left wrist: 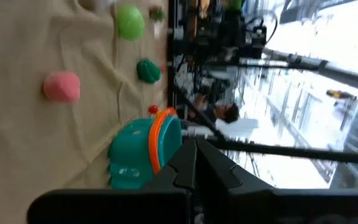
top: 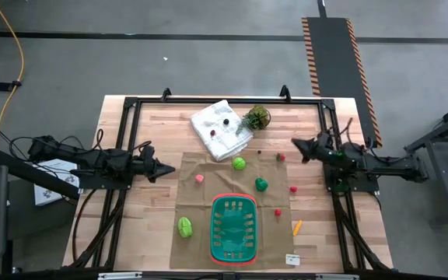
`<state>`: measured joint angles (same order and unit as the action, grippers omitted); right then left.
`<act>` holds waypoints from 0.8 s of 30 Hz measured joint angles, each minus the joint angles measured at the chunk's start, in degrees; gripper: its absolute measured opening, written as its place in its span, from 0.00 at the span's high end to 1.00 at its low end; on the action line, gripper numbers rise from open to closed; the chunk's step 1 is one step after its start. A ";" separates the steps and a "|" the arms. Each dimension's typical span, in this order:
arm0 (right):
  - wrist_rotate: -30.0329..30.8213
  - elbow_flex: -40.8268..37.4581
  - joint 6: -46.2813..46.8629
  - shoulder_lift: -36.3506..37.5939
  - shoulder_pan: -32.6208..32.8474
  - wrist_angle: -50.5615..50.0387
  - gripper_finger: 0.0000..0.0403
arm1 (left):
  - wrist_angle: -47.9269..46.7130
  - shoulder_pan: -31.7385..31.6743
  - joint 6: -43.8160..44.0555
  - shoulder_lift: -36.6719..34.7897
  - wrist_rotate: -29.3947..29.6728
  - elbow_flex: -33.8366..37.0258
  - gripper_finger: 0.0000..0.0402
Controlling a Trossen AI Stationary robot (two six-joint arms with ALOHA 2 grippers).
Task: Pick and placing Produce into tupperware
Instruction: Put the red raspberry into the blue bin
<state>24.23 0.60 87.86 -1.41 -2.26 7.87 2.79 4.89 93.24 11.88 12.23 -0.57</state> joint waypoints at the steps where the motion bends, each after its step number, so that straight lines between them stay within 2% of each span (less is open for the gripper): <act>1: 2.20 0.00 -1.17 -0.01 0.00 2.83 1.00 | 0.29 0.00 0.13 0.00 1.66 0.02 1.00; 4: 6.68 0.00 -8.79 -0.02 0.00 12.30 1.00 | 0.69 0.00 1.64 0.00 7.37 0.02 1.00; 10: 8.69 0.00 -20.04 -0.02 0.00 28.28 1.00 | 3.01 0.00 9.65 0.00 16.73 0.02 1.00; 12: 9.12 0.30 -25.01 -0.02 0.00 31.59 1.00 | 5.54 0.00 9.55 0.00 19.46 0.02 1.00; 17: 9.01 4.98 -40.04 -0.31 0.00 31.16 1.00 | 17.16 0.00 -2.48 0.00 23.33 0.02 1.00; 24: 6.96 17.05 -55.91 -4.15 0.00 20.09 1.00 | 34.94 -0.01 -29.84 -0.02 21.88 -3.91 1.00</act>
<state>31.19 17.65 31.95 -5.56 -2.26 27.96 37.72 4.87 63.40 11.86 34.12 -4.48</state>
